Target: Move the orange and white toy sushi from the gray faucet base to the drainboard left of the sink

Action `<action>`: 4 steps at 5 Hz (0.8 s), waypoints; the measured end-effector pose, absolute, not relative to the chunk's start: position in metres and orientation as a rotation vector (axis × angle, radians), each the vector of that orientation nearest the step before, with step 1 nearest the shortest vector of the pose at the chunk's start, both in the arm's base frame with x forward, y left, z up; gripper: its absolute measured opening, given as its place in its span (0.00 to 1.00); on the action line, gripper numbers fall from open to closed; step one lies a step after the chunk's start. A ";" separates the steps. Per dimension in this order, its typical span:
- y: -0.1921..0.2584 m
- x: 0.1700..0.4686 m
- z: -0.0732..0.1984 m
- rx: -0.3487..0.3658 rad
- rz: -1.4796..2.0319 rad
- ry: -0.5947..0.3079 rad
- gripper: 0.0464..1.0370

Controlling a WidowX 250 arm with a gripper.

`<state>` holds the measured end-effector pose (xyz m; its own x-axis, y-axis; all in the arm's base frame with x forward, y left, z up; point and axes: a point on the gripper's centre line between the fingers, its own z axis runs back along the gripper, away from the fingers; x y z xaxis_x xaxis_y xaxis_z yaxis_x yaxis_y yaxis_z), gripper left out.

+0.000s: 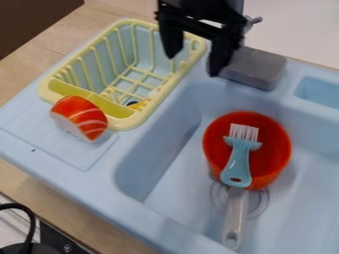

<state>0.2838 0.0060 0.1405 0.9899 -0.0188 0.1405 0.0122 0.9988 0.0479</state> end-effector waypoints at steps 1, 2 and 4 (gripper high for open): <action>0.023 0.276 0.145 0.048 0.020 -0.156 0.96; 0.039 0.267 0.147 0.052 0.053 -0.165 0.96; 0.063 0.263 0.141 0.092 0.152 -0.179 0.96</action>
<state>0.2633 0.0632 0.1405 0.9727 0.1419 0.1837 -0.1582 0.9843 0.0776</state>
